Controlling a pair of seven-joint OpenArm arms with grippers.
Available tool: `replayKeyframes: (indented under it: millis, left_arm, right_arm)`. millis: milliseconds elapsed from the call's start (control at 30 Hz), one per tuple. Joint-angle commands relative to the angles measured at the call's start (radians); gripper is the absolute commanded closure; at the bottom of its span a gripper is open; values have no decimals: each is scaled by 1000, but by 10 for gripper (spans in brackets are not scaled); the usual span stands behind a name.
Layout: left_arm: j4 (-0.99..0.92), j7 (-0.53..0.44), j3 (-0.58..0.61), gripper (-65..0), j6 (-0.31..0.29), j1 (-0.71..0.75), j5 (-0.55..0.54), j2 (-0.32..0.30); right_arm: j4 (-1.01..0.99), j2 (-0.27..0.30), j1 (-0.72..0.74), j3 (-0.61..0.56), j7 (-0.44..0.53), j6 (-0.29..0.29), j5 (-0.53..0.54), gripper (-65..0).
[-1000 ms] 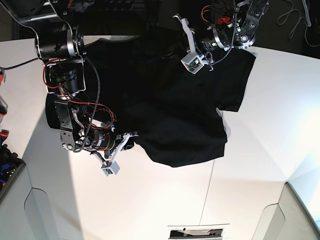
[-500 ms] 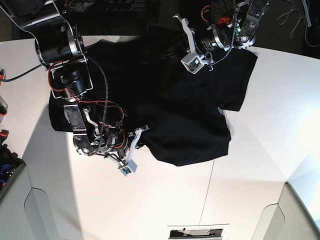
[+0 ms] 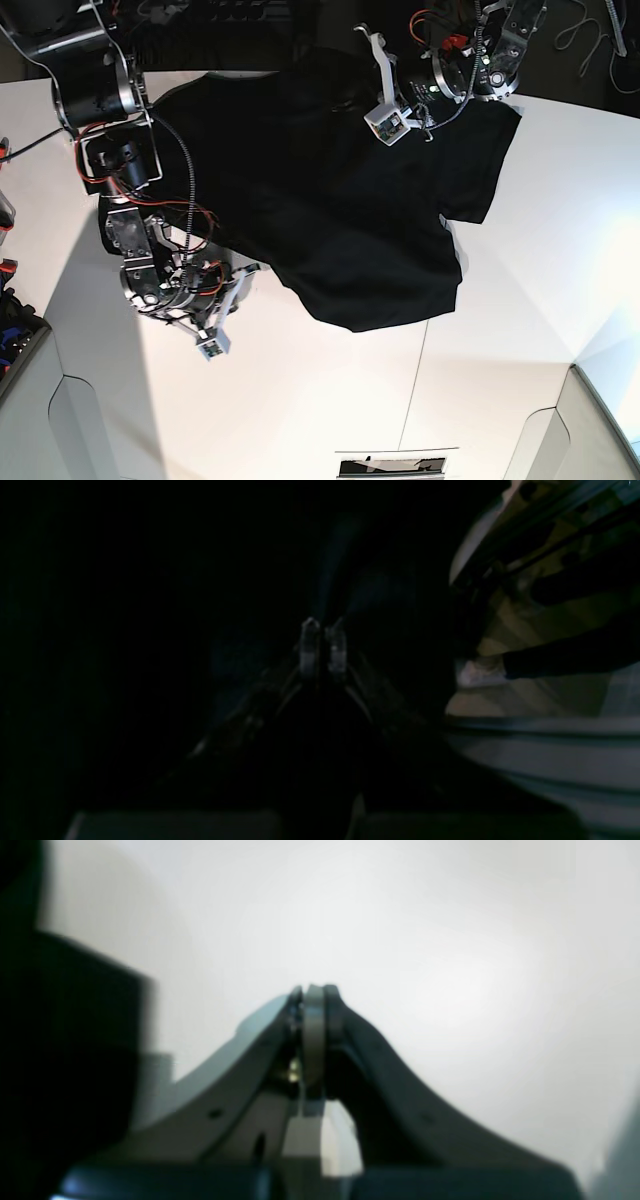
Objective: Layout the t-shirt on the table in an organized manner, then fold the t-shirt properly
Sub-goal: 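Lift the shirt with both grippers and pull it apart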
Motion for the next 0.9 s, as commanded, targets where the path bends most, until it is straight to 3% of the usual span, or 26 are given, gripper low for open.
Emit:
replayKeyframes:
  millis: [0,167,333,567,733,867]
  left_arm:
    - [12,9,-4,0,0,1,11,-21]
    - [13,-18,-4,0,0,-1,9,-51]
    - [71,-34,-4,0,0,-8,9,-51]
    - [211,-13,-4,0,0,-8,9,-51]
    - [214,-14,-4,0,0,-8,8,-51]
    - [214,-9,-4,0,0,-7,8,-51]
  right_arm:
    - [5,31,26,3,-11,-23,-23,0]
    - [5,90,26,3,-10,-32,21,0]
    - [38,84,26,21,-21,13,167,0]
    - [230,-32,23,124,-206,91,359,0]
    - [243,-135,20,123,-234,91,319,0]
    - [156,-174,20,123,-234,91,260,0]
